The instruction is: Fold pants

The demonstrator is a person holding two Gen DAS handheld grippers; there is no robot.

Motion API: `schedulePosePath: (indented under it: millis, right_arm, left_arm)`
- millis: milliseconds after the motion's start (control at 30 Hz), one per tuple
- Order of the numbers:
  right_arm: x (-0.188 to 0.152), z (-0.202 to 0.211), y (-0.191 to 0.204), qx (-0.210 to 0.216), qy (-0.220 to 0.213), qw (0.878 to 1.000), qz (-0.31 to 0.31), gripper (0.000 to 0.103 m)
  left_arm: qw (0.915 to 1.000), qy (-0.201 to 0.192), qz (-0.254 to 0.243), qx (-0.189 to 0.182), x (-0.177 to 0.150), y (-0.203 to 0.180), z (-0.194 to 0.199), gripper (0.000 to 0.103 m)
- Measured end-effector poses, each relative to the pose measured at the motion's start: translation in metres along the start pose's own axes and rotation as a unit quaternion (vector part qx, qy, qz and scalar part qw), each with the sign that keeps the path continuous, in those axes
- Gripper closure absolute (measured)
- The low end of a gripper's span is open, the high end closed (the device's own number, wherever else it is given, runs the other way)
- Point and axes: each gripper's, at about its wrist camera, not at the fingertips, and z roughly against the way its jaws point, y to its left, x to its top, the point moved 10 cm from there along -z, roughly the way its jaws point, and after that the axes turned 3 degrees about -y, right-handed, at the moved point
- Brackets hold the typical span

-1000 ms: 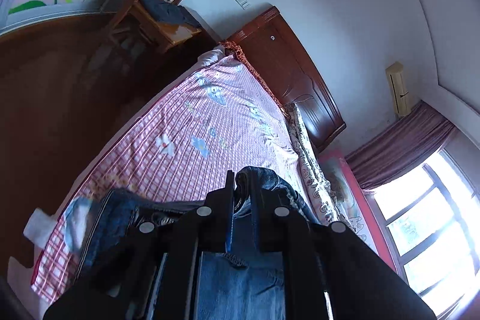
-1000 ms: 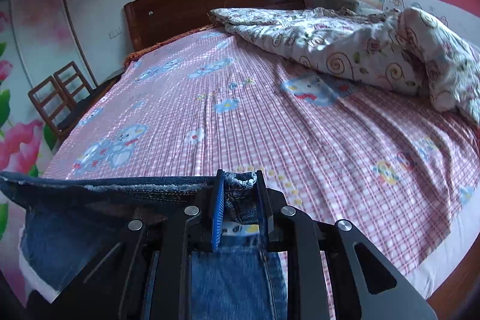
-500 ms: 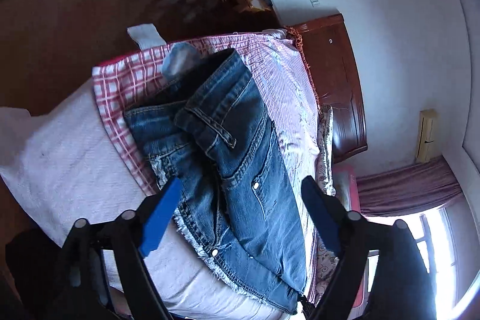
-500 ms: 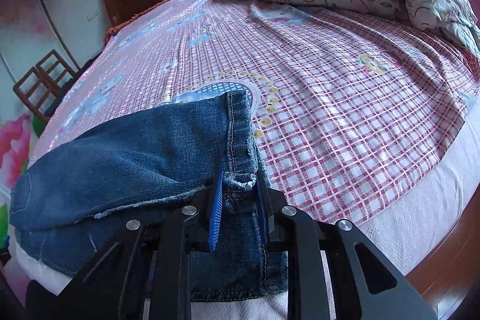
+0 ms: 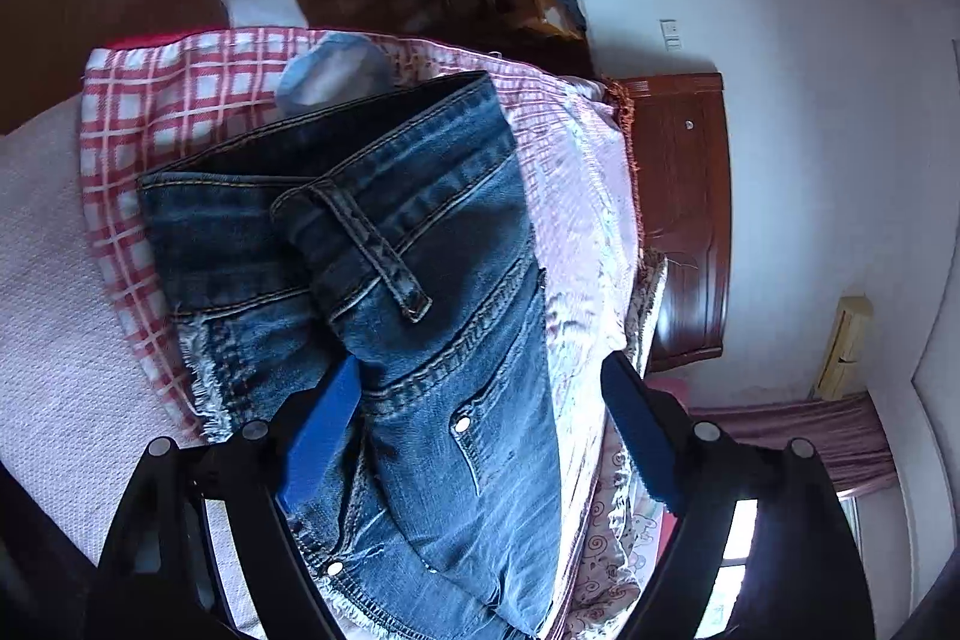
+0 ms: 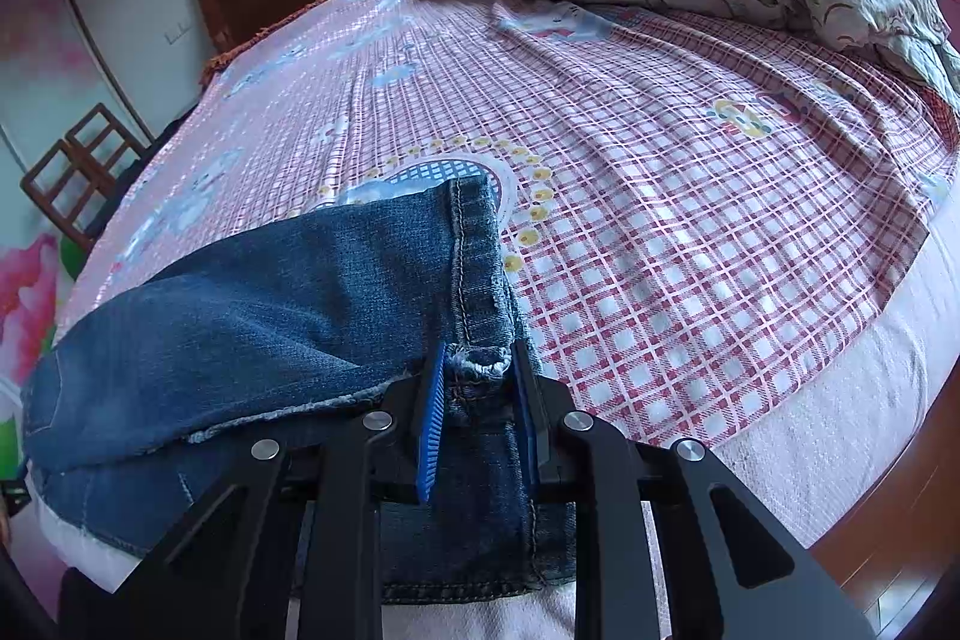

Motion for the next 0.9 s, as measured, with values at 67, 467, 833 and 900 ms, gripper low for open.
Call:
schedulePosePath:
  millis: [67,467,833,900]
  right_arm:
    - [0.0,0.0,0.0,0.0,0.0,1.0,-0.001,0.084]
    - [0.01,0.012,0.007,-0.005,-0.017,1.0,0.025,0.084]
    - [-0.012,0.016,0.006,-0.013,0.011,0.996,0.087,0.084]
    - [-0.012,0.017,0.004,-0.01,0.011,0.996,0.083,0.084]
  left_arm:
    - [0.9995,-0.009,0.016,0.027,-0.003,0.01,0.003,0.022]
    - [0.9977,-0.053,-0.009,-0.042,0.017,-0.026,-0.004,0.098]
    - [0.993,-0.036,-0.078,0.081,0.013,0.066,0.035,0.098]
    - [0.9895,-0.049,-0.106,0.086,0.013,0.065,0.036,0.097]
